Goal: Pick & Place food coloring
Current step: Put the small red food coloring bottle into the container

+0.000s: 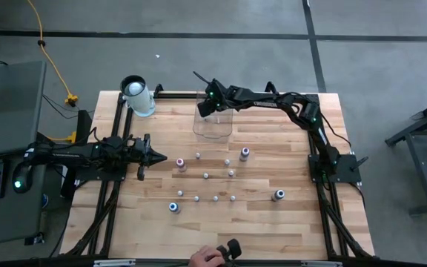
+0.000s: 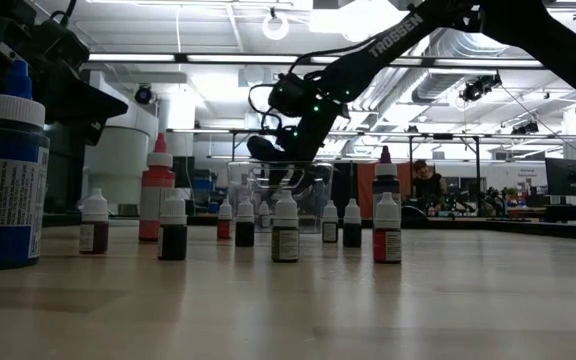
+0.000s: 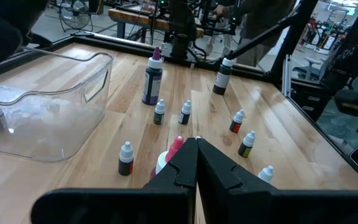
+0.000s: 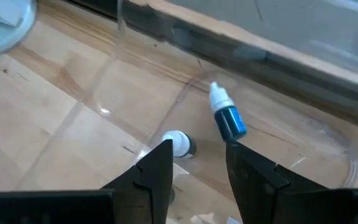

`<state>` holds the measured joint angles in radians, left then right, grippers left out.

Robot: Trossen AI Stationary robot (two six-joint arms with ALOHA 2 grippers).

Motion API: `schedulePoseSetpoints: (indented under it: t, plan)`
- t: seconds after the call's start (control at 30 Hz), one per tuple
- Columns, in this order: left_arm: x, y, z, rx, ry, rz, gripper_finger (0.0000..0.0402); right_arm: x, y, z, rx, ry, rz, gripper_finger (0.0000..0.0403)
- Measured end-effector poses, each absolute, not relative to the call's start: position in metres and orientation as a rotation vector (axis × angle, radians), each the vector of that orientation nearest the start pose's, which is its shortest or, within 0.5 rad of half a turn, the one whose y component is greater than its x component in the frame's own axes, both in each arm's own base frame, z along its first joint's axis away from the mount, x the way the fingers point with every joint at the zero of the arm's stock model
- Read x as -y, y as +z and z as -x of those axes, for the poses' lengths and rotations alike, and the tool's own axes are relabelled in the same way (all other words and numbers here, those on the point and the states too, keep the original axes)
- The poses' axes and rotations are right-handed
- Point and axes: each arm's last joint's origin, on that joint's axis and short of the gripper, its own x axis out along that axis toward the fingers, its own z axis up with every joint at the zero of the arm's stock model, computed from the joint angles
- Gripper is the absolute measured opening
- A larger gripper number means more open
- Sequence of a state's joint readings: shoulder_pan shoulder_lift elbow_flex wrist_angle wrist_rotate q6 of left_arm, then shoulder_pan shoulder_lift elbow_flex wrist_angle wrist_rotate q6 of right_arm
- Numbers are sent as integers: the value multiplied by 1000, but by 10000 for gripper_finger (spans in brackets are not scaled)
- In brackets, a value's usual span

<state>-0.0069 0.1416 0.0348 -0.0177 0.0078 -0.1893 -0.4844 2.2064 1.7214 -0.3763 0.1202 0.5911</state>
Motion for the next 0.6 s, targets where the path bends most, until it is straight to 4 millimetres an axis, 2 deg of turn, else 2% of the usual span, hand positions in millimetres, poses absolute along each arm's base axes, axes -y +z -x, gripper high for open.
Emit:
schedulePoseSetpoints:
  t: [0.23,0.33,0.47,0.6]
  plan:
    - [1,162,-105,-126,-3,189,1,222,215,-423,-626,-745,-644,138]
    - [1,162,-105,-126,-3,189,1,210,233,-419,-647,-672,-597,138]
    - [1,162,-105,-126,-3,189,1,182,267,-412,-694,-538,-469,138]
    - [1,162,-105,-125,-3,189,1,145,297,-398,-778,-384,-326,138]
